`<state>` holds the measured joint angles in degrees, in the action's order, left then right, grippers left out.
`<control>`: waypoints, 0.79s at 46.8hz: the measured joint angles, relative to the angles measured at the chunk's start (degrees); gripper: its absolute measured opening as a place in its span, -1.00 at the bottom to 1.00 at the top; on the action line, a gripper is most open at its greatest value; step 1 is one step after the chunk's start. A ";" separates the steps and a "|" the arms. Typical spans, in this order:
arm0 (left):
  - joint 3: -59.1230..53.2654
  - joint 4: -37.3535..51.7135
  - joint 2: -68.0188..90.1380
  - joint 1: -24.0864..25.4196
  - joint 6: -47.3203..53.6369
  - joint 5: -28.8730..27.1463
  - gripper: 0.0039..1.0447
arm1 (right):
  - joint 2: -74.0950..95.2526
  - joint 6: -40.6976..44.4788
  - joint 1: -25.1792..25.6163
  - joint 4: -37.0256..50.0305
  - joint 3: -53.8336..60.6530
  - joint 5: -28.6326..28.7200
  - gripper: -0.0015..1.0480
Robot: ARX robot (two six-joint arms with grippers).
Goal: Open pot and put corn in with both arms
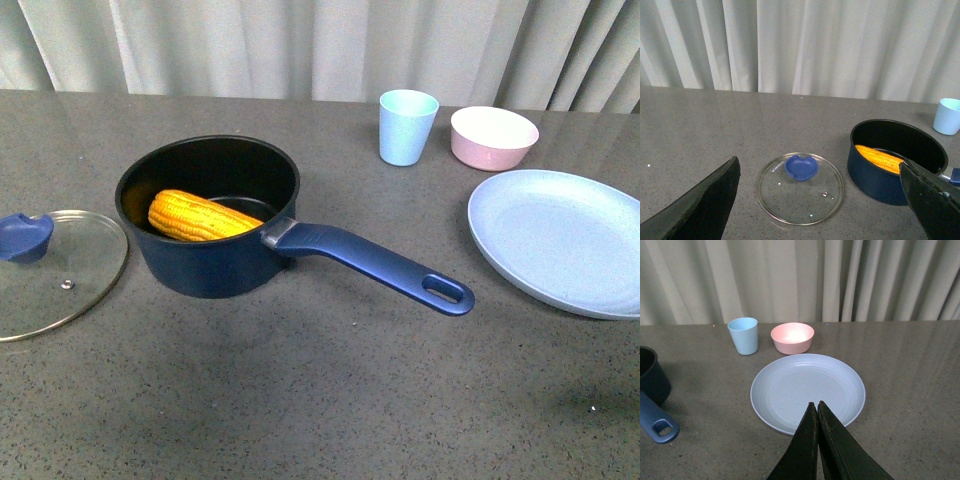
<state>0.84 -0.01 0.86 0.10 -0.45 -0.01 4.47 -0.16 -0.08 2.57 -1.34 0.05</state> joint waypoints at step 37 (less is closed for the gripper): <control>0.00 0.00 -0.02 0.00 0.00 0.00 0.84 | -4.11 0.02 0.00 -2.47 0.00 -0.04 0.78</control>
<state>0.84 -0.01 0.84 0.10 -0.45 -0.01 0.36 -0.14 -0.08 0.10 -1.34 0.01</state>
